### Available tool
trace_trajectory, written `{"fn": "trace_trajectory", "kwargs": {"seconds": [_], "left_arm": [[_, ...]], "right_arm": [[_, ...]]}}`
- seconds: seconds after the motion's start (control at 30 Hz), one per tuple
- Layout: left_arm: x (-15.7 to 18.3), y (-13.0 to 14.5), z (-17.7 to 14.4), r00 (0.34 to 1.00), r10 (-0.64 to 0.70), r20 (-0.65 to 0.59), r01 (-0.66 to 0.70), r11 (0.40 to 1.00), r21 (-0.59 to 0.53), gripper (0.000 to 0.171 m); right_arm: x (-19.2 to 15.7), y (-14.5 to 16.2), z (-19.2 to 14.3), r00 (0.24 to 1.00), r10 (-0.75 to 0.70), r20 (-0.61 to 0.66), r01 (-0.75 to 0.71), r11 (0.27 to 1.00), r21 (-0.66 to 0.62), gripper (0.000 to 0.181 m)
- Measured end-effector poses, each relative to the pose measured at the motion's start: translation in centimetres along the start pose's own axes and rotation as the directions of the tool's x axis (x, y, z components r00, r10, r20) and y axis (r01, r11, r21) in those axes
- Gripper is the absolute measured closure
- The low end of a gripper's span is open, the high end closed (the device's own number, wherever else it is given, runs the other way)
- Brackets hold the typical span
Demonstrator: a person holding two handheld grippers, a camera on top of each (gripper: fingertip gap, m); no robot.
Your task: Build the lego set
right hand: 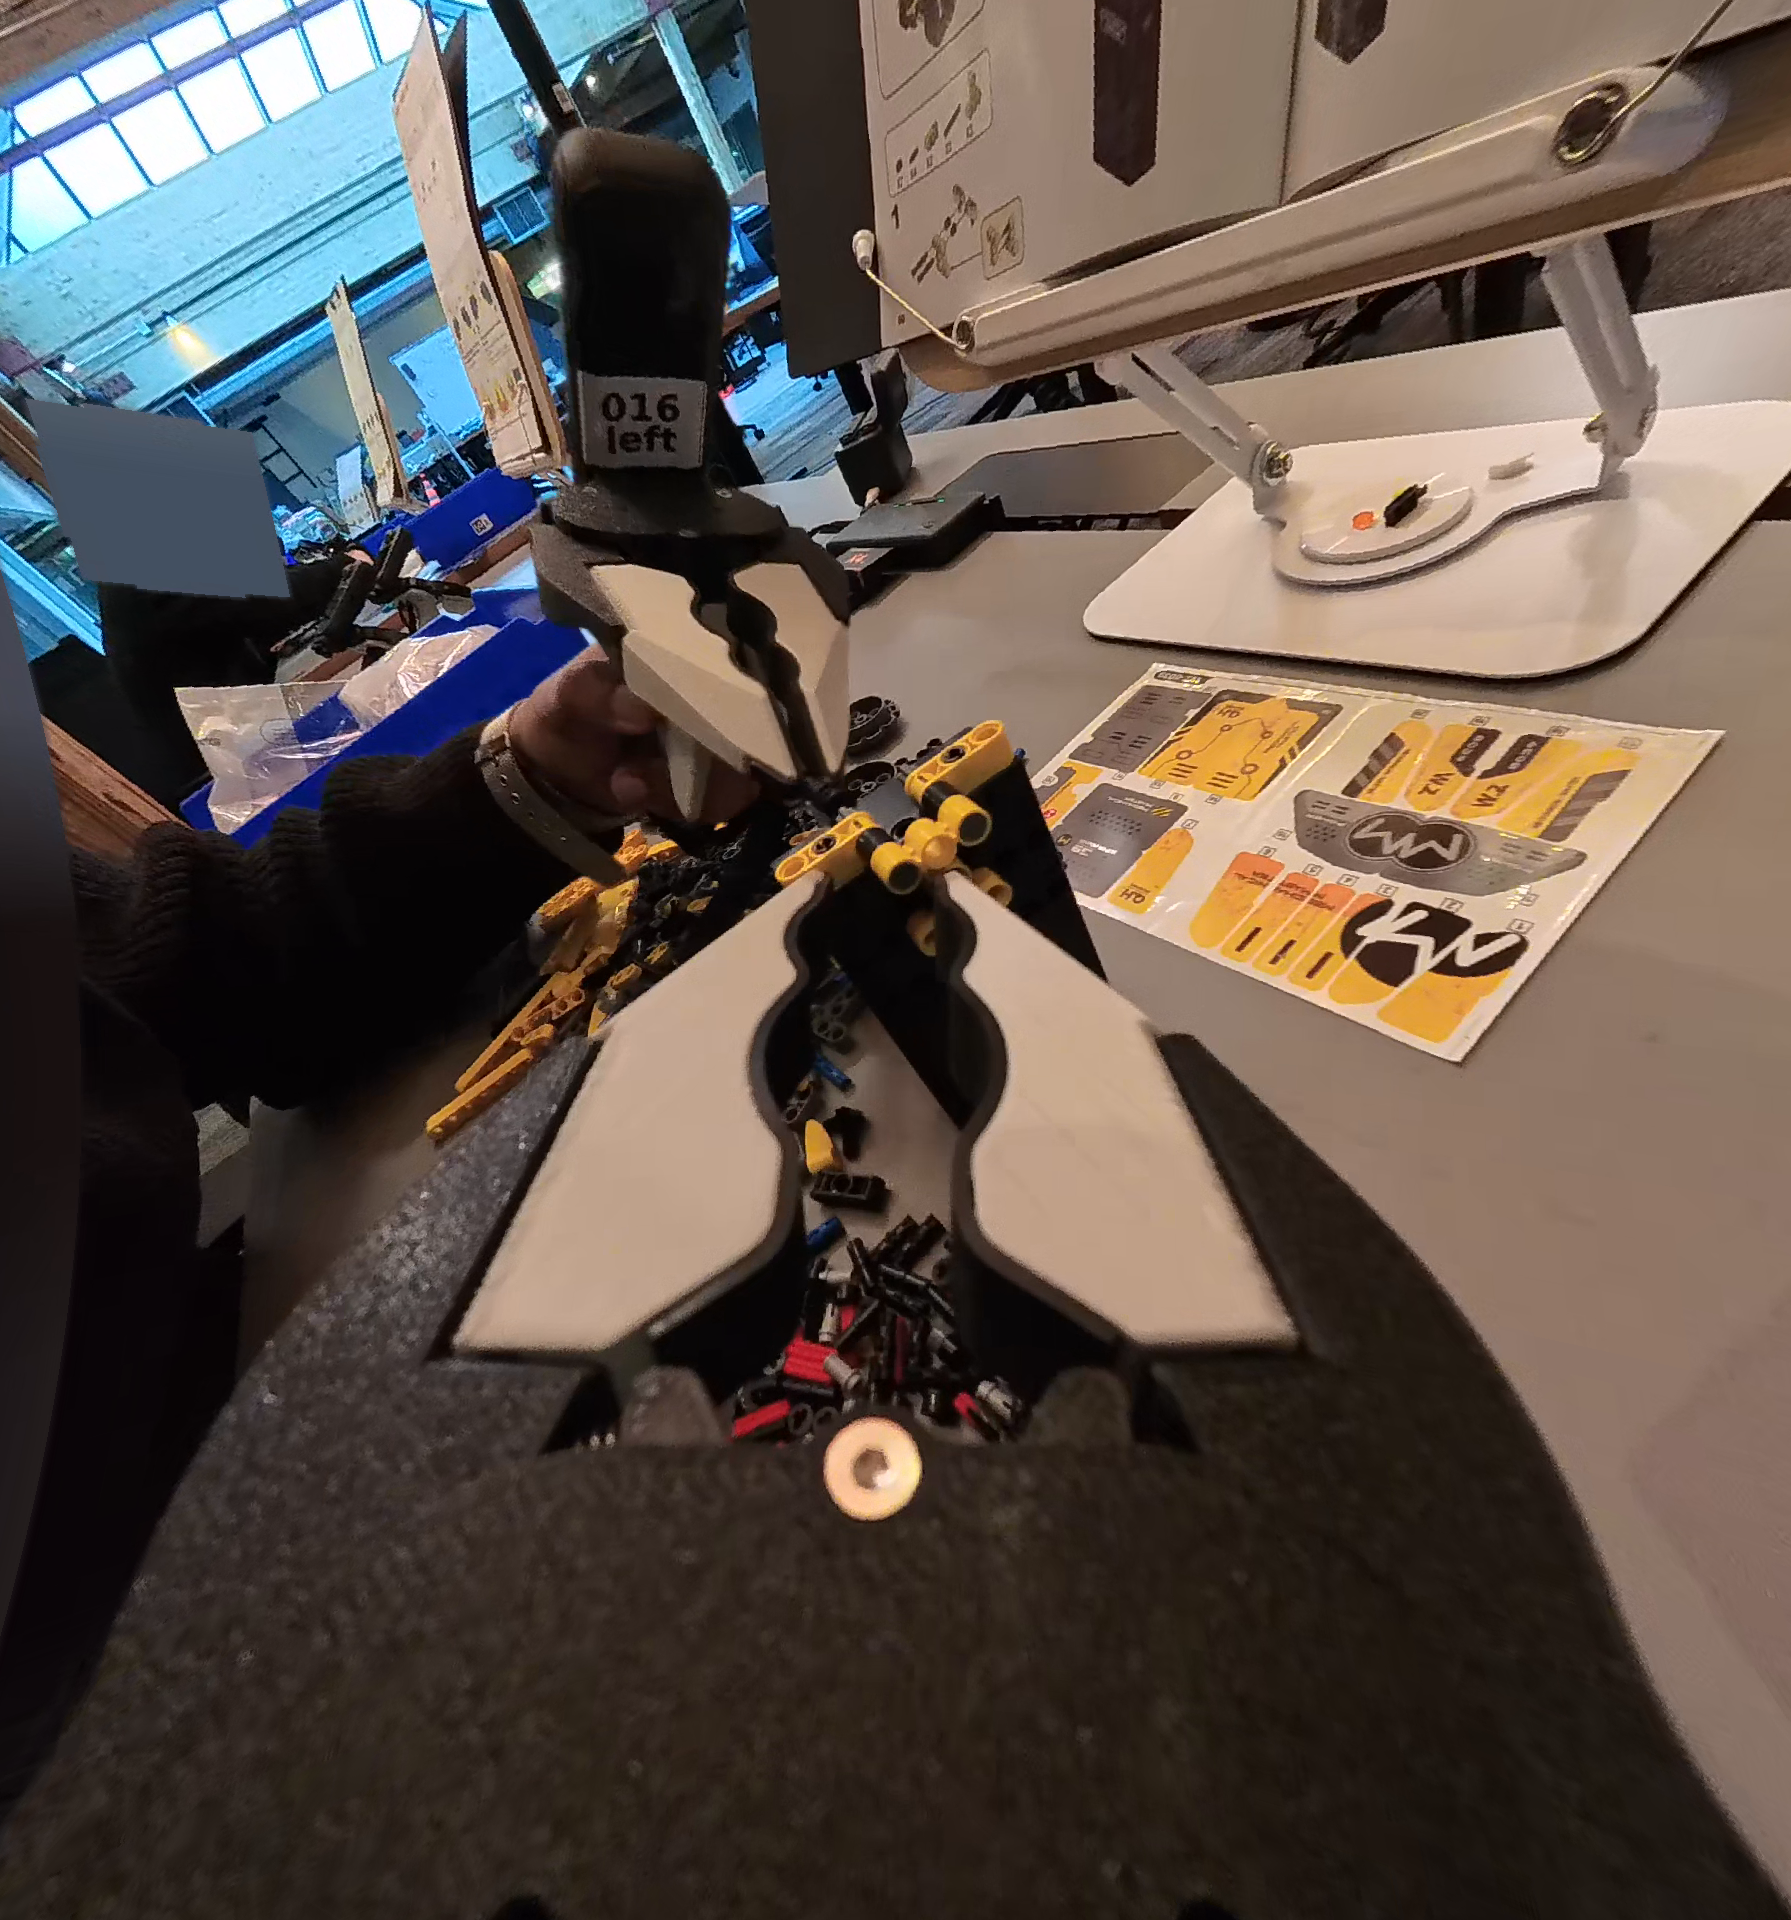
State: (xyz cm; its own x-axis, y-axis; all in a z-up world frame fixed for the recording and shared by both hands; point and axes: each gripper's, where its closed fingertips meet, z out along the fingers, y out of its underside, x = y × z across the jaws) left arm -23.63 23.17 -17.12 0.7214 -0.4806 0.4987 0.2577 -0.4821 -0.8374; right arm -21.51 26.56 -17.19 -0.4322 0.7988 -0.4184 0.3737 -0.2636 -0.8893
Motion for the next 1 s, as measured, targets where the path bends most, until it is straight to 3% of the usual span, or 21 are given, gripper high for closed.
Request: {"fn": "trace_trajectory", "kwargs": {"seconds": [0.37, 1.0], "left_arm": [[-0.09, -0.02, 0.17, 0.998, -0.037, -0.048, 0.038, 0.999, 0.014, 0.169], [0.18, -0.10, 0.49, 1.000, -0.024, -0.019, 0.024, 1.000, 0.002, 0.169]], "right_arm": [[0.16, 0.07, 0.13, 1.000, 0.003, -0.005, -0.003, 1.000, -0.001, 0.164], [0.48, 0.01, 0.15, 0.999, -0.035, -0.035, 0.035, 0.999, 0.002, 0.167]]}}
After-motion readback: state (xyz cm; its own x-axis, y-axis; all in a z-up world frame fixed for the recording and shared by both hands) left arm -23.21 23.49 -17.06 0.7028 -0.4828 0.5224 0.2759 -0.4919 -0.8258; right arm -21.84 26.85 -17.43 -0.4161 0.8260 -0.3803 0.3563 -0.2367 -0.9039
